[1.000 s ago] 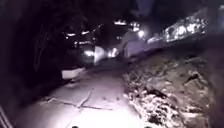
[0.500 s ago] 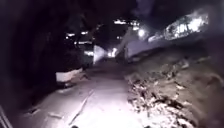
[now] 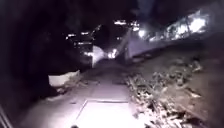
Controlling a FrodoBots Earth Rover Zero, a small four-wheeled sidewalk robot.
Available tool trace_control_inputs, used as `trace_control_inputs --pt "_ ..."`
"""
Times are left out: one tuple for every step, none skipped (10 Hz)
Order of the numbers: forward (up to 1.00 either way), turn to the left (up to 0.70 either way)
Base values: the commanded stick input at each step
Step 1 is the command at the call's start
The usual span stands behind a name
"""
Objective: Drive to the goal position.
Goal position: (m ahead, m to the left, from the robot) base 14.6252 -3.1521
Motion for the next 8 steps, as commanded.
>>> trace_control_inputs --pt "0.50 0.00" --pt "0.50 0.00" --pt "0.50 0.00" --pt "0.50 0.00" --pt "0.50 0.00" --pt "0.50 0.00" --pt "0.50 0.00" --pt "0.50 0.00"
